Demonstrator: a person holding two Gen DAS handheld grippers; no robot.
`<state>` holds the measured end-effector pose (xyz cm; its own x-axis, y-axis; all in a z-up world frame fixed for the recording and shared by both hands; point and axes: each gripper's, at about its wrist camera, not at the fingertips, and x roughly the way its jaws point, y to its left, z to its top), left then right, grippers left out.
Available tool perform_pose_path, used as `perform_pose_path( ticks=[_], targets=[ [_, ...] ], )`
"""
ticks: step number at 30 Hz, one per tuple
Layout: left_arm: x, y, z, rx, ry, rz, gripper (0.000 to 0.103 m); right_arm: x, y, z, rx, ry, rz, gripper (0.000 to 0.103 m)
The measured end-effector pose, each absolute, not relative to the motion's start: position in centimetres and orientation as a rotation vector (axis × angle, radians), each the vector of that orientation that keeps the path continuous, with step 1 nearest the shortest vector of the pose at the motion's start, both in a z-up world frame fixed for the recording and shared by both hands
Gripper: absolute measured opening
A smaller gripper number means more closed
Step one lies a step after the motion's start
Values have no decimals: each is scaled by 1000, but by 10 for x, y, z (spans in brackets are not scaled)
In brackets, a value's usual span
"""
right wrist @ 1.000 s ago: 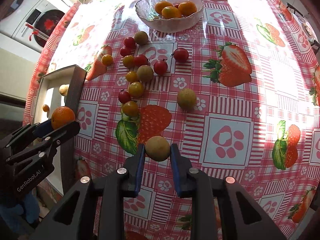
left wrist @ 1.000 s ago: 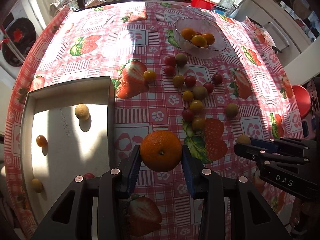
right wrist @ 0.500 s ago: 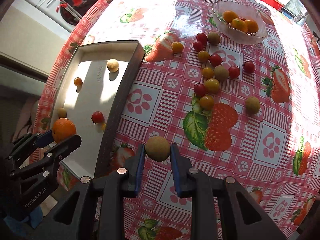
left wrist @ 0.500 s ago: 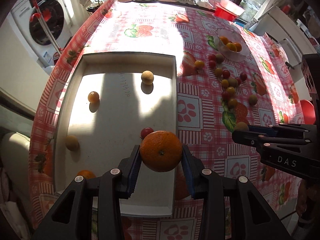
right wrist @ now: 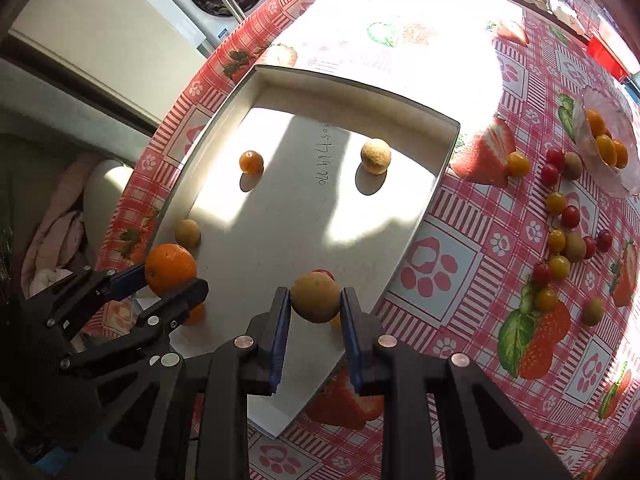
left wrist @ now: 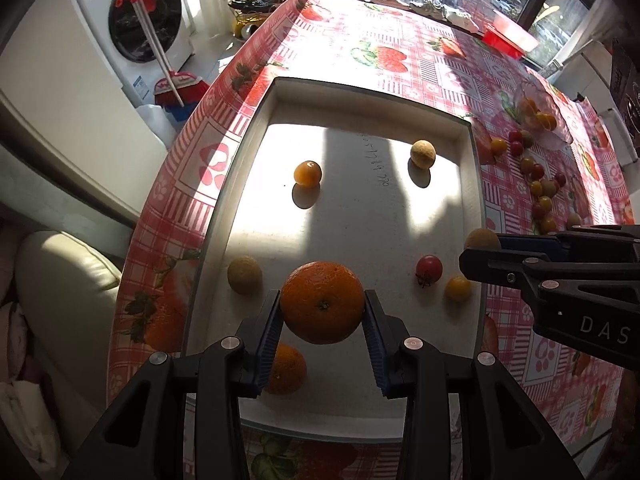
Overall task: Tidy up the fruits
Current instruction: 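Carry the mandarin and greenish-yellow fruit over the tray with both grippers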
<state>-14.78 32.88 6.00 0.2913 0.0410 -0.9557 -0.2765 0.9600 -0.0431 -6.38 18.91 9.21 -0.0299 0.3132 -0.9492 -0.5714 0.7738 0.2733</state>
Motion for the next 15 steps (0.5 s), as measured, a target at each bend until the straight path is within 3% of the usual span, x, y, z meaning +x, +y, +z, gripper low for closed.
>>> perform_pose_path(
  ticks=[15],
  targets=[
    [-132,334,23,-193,1321,186,41,-49,235,44,-344,1514,690,28]
  ],
)
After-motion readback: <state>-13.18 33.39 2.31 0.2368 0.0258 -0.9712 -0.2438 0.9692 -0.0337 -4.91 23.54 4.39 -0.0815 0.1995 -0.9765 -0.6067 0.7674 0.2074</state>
